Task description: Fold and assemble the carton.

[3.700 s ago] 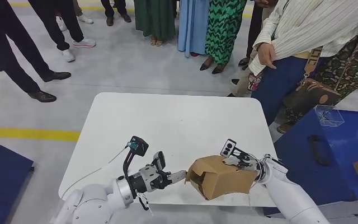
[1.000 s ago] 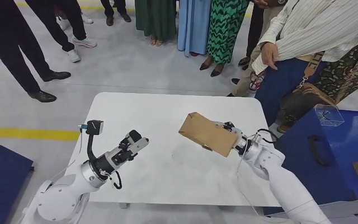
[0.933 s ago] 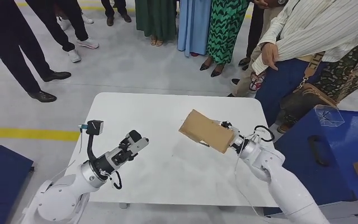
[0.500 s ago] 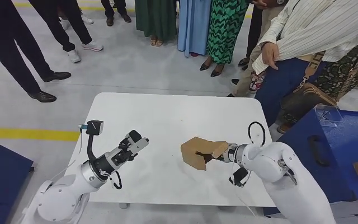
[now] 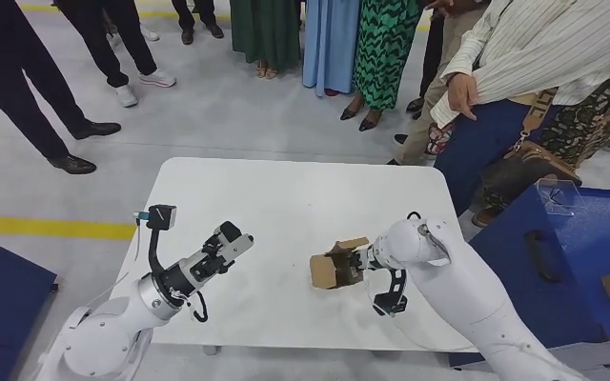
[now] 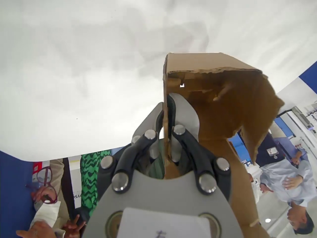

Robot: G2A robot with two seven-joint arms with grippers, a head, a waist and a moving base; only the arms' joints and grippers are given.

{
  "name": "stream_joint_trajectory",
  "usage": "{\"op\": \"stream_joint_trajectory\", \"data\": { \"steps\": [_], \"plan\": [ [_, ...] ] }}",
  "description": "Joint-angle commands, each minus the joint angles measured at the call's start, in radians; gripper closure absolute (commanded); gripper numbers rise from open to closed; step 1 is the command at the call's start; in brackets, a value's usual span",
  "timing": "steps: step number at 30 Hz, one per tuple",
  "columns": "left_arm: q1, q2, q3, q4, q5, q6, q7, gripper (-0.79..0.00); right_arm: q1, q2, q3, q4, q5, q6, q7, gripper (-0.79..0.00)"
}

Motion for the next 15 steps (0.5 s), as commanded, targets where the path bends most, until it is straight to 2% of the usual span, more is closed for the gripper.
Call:
{"op": "stream_joint_trajectory", "data": {
  "steps": [1,5,7,10,15],
  "plan": [
    [0.000,0.000,0.000,0.000,0.000,0.000,0.000,-0.785,0.013,-0.010,-0.008,0.020,0.027,0.016,0.024,-0.785],
    [0.000,0.000,0.000,0.000,0.000,0.000,0.000,-0.785,0.018,-0.016,0.026,0.025,0.088,0.060,0.060,-0.785],
    [0.000,0.000,0.000,0.000,0.000,0.000,0.000,-0.785,0.003,-0.011,0.073,-0.004,0.110,0.107,0.131,-0.785],
    [0.000,0.000,0.000,0.000,0.000,0.000,0.000,-0.785,-0.058,0.000,0.174,-0.056,0.123,0.178,0.323,-0.785],
    [0.000,0.000,0.000,0.000,0.000,0.000,0.000,-0.785,-0.247,0.025,0.336,-0.153,0.081,0.442,0.678,-0.785]
  ]
}}
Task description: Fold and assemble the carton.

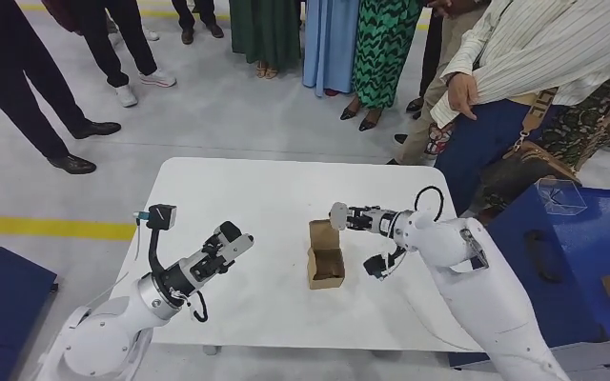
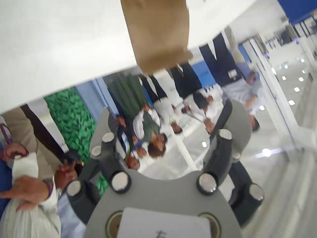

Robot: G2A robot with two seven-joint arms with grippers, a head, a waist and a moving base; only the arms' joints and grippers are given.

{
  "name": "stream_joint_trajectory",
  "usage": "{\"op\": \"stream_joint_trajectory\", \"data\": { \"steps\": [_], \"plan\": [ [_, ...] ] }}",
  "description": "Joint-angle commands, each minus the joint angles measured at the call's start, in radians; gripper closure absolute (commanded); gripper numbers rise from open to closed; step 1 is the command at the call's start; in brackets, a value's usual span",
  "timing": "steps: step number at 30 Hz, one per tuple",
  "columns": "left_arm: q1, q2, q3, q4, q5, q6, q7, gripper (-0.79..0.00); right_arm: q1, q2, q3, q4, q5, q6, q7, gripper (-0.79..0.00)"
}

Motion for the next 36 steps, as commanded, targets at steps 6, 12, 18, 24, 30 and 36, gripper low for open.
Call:
{"op": "stream_joint_trajectory", "data": {
  "steps": [6,12,18,24,30,36],
  "plan": [
    [0.000,0.000,0.000,0.000,0.000,0.000,0.000,-0.785,-0.218,0.024,0.119,0.012,-0.411,0.362,0.601,0.000],
    [0.000,0.000,0.000,0.000,0.000,0.000,0.000,-0.785,-0.215,0.027,0.066,0.166,-1.026,0.331,1.172,0.000],
    [0.000,0.000,0.000,0.000,0.000,0.000,0.000,-0.785,-0.146,0.018,0.016,0.340,-1.338,0.105,1.577,0.000],
    [0.000,0.000,0.000,0.000,0.000,0.000,0.000,-0.785,-0.132,0.011,0.007,0.366,-1.304,0.100,1.612,-0.314],
    [0.000,0.000,0.000,0.000,0.000,0.000,0.000,-0.785,-0.132,0.011,0.007,0.366,-1.304,0.100,1.612,-0.314],
    [-0.138,0.004,0.124,0.106,0.256,0.305,-0.175,-0.785,-0.126,0.030,0.029,0.339,-1.533,0.107,1.580,-0.785]
  ]
}}
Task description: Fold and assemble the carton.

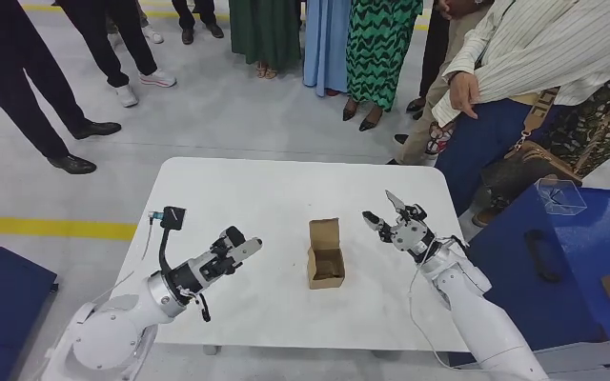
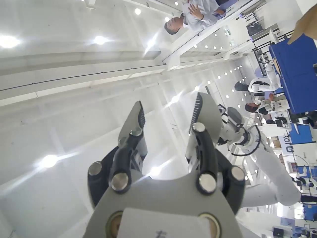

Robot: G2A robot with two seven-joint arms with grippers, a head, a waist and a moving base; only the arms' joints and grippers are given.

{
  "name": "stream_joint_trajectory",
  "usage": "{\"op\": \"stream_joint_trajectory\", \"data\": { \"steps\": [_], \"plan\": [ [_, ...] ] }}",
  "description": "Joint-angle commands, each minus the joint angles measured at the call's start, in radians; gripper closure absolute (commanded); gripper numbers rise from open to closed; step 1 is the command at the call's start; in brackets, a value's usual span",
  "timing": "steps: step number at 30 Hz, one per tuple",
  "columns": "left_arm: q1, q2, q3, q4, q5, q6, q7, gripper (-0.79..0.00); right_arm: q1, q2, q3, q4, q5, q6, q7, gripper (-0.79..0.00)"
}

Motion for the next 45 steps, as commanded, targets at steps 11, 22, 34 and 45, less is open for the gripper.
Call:
{"op": "stream_joint_trajectory", "data": {
  "steps": [11,22,34,45],
  "plan": [
    [-0.393,-0.066,0.470,0.361,0.520,0.485,-0.136,-0.785,-0.076,0.099,0.112,-0.288,-1.111,0.074,-0.061,-0.785],
    [-0.508,-0.136,0.620,0.528,0.483,0.493,-0.110,-0.785,-0.023,0.091,-0.005,-0.238,-1.333,0.159,-0.081,-0.785],
    [-0.568,-0.190,0.695,0.624,0.484,0.506,-0.083,-0.785,0.024,0.078,-0.153,-0.251,-1.640,0.195,-0.067,-0.785],
    [-0.578,-0.213,0.703,0.650,0.495,0.502,-0.093,-0.785,0.063,0.050,-0.251,-0.237,-1.735,0.225,-0.078,-0.785]
  ]
}}
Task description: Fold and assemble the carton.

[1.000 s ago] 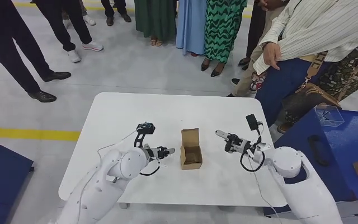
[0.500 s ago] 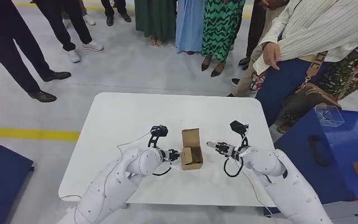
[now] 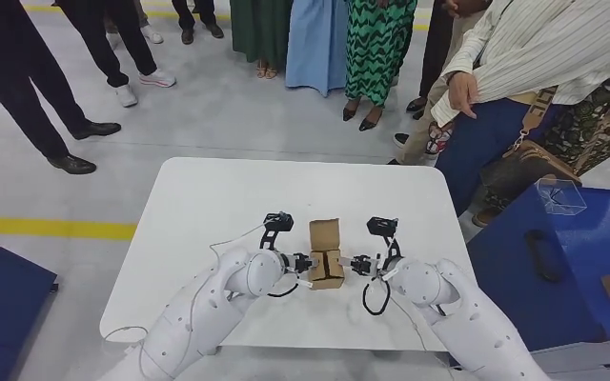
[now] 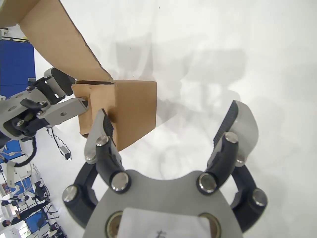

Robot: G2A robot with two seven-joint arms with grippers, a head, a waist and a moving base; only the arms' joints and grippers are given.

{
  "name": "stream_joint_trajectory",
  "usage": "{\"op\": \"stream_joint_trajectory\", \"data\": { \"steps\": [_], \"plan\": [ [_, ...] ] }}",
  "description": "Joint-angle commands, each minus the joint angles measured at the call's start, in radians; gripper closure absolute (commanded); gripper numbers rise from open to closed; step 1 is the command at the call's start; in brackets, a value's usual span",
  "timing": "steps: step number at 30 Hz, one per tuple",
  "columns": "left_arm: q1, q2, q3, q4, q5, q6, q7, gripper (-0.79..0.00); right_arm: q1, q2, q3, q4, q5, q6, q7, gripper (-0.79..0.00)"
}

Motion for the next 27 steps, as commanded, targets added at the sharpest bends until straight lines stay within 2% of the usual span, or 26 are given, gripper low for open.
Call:
{"op": "stream_joint_trajectory", "data": {
  "steps": [1,10,14,17,20,24,27],
  "plan": [
    [0.000,-0.002,-0.003,0.005,0.002,-0.001,-0.002,-0.785,0.007,-0.005,-0.010,0.003,-0.010,0.006,-0.004,-0.785],
    [-0.003,-0.009,-0.025,0.023,0.009,-0.010,-0.020,-0.785,0.031,-0.022,-0.031,0.017,-0.023,0.023,0.007,-0.785],
    [0.009,-0.001,-0.069,-0.022,-0.005,-0.046,-0.024,-0.785,0.034,-0.025,-0.010,0.011,0.010,0.016,0.006,-0.785],
    [0.036,0.016,-0.135,-0.081,-0.025,-0.104,-0.008,-0.785,0.019,-0.024,0.038,-0.009,0.088,-0.017,-0.004,-0.785],
    [0.083,0.035,-0.211,-0.157,-0.065,-0.239,0.025,-0.785,0.009,-0.023,0.057,-0.017,0.123,-0.032,-0.006,-0.785],
    [0.083,0.035,-0.211,-0.157,-0.065,-0.239,0.025,-0.785,0.009,-0.023,0.057,-0.017,0.123,-0.032,-0.006,-0.785],
    [0.084,0.037,-0.230,-0.137,-0.021,-0.212,0.084,-0.785,-0.025,-0.018,0.084,-0.025,0.155,-0.099,-0.011,-0.785]
  ]
}}
